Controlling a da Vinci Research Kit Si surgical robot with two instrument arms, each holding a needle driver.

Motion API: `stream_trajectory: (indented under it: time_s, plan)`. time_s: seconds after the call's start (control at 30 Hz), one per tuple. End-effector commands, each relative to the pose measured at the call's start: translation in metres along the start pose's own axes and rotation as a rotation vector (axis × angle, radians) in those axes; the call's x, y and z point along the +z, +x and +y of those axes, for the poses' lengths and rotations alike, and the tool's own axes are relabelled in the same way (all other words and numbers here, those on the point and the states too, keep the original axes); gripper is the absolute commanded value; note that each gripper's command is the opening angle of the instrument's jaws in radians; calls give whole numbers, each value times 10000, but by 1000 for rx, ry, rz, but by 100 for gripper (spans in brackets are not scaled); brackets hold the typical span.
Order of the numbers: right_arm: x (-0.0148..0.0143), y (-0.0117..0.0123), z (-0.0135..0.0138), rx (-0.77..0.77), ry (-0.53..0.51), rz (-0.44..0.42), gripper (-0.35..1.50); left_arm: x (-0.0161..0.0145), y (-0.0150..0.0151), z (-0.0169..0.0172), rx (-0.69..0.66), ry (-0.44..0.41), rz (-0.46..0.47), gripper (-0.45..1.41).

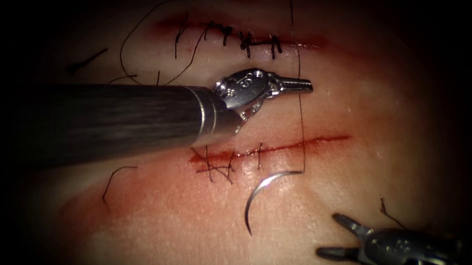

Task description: Wound Closure

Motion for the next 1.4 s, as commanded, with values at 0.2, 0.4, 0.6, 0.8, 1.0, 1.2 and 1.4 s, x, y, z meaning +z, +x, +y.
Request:
stream_trajectory:
  time_s: [0.2,0.4,0.6,0.8,1.0,1.2,1.4]
  plan:
    - [16,-10,-20,8,11,0,148,21,-1,-11,-2,42,-12,119]
    - [16,-11,-21,7,11,1,148,3,-3,-10,33,45,-75,131]
    - [20,-10,-22,8,11,2,148,-45,-9,-10,132,144,-230,126]
    - [13,-12,-22,4,17,4,148,-82,-36,22,135,82,-248,121]
    - [2,-15,-18,8,29,6,146,-87,-79,80,174,19,-248,101]
    - [-8,-13,-15,14,30,3,145,-67,-119,133,213,3,-244,66]
    - [-9,-9,-15,28,32,1,145,-55,-139,149,259,5,-254,57]
